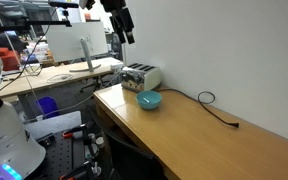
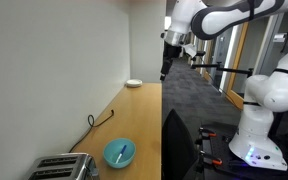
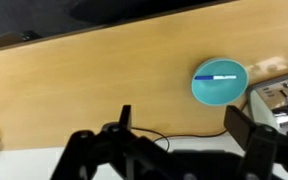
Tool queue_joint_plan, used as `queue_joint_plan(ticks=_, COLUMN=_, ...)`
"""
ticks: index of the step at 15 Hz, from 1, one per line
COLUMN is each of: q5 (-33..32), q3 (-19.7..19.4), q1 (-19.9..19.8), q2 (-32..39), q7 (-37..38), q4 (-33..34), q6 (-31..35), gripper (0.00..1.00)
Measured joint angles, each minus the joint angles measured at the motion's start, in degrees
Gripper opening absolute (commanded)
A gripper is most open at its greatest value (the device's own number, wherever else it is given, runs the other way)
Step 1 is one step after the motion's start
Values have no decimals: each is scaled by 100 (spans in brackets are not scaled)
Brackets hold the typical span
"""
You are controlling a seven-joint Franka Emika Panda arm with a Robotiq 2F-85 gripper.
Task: Take the blue pen out of the blue bowl
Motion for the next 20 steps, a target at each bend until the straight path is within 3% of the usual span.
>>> queue_joint_plan(ticks=3, q5=-58, q3=13, q1=-103, q2=458, q7=82, q4=298, q6=-4, gripper=100)
queue_joint_plan(ticks=14, q5=-50, q3=35, q1=25, q2=497, q7=97, q4=233, q6=67, gripper=100)
queue_joint_plan(ticks=20, q5=-41, q3=356, q1=516, q2=1842, q7=234, q4=688, q6=786, gripper=100)
